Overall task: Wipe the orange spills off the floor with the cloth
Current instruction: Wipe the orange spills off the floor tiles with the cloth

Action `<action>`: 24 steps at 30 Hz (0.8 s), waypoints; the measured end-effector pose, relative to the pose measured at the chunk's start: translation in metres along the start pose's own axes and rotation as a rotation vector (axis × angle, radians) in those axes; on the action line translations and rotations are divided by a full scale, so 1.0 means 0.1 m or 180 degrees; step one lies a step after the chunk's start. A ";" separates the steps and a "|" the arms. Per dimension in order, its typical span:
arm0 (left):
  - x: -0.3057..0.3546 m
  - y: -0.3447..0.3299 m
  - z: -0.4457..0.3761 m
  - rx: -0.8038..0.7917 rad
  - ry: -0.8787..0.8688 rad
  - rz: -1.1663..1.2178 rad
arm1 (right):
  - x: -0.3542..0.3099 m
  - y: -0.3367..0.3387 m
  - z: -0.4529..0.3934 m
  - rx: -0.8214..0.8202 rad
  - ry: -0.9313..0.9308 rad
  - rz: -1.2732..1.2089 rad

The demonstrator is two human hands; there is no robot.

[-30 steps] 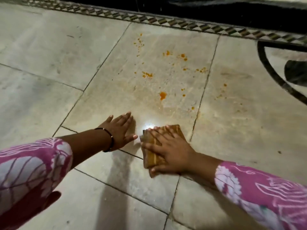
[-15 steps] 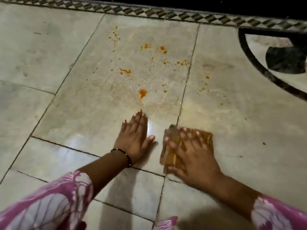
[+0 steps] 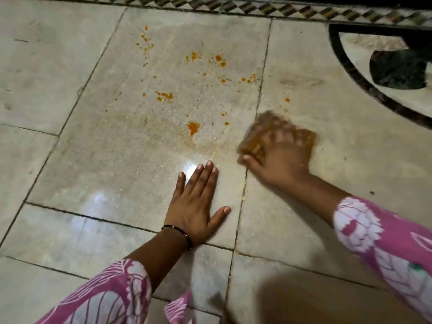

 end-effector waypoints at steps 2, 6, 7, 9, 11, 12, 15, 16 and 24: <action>0.00 0.00 0.00 -0.0001 0.0014 -0.0004 | -0.46 -0.08 0.20 -0.0028 0.0599 -0.0022; 0.00 0.01 0.00 0.0075 0.0006 -0.0014 | -0.15 -0.21 0.88 -0.0142 0.0945 0.0041; 0.01 0.00 0.00 0.0089 0.0006 -0.0002 | 0.10 -0.21 0.98 -0.0156 0.0815 0.0019; 0.01 0.00 0.00 0.0107 0.0005 0.0003 | 0.61 -0.13 1.01 -0.0035 0.0449 -0.0032; 0.02 0.01 0.01 0.0081 0.0003 0.0021 | 1.00 -0.04 0.86 0.0140 0.0000 0.0005; 0.02 0.02 0.01 0.0085 0.0013 0.0026 | 1.12 0.02 0.73 0.0242 -0.0229 0.0031; 0.03 0.03 0.01 0.0092 0.0006 0.0023 | 1.16 0.12 0.28 0.0335 -0.0753 -0.0038; 0.02 0.02 0.01 0.0091 0.0001 0.0029 | 1.02 0.11 0.17 0.0226 -0.0705 -0.0007; 0.01 0.03 0.01 0.0141 0.0004 0.0023 | -0.04 -0.14 0.97 -0.0251 0.1122 0.0293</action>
Point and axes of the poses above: each hand's wrist, its own z-axis away from the middle knuckle, its own y-axis out of the back of the hand, x = y × z, the point moved 10 cm from there along -z, towards the middle knuckle
